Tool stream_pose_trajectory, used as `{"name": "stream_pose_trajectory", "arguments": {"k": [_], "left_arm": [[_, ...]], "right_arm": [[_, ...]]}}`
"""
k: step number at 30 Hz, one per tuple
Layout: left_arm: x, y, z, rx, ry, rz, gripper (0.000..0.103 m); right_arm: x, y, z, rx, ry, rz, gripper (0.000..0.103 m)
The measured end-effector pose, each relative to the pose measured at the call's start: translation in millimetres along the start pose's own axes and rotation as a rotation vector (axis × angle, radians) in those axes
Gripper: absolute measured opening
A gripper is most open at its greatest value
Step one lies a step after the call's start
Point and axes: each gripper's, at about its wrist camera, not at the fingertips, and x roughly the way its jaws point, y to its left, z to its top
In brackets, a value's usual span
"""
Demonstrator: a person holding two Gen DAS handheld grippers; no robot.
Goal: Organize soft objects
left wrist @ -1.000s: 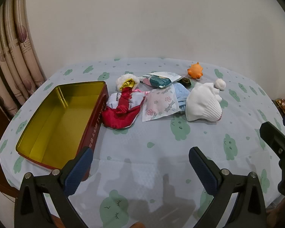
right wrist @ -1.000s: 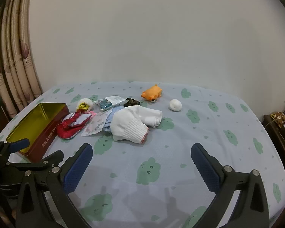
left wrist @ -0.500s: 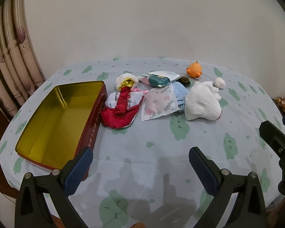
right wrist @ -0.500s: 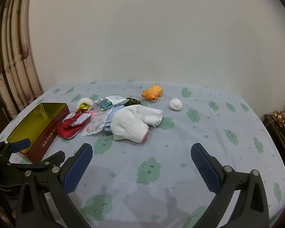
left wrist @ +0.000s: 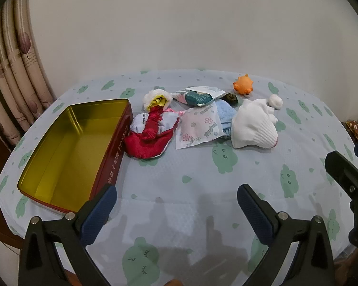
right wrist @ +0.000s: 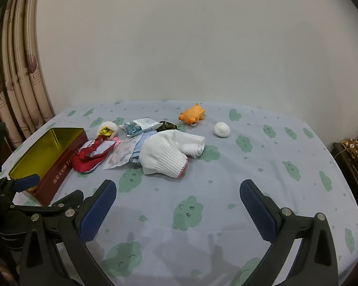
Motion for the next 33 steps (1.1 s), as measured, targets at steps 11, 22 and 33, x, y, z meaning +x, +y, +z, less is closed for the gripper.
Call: {"name": "stream_pose_trajectory", "arguments": {"k": [11,22,33], "left_arm": [[0.1,0.1,0.1,0.001,0.002,0.000,0.103],[10.1,-5.8,19.5,0.096,-0.013,-0.078,0.103],[80.2,-17.0,72.2,0.257,0.124,-0.185,0.103]], "right_arm": [[0.8,-0.7,-1.0,0.001,0.002,0.001,0.103],[15.3,-23.4,-10.9,0.008,0.035,-0.056,0.103],[41.9,-67.7,-16.9,0.089,0.122,-0.050,0.103]]}}
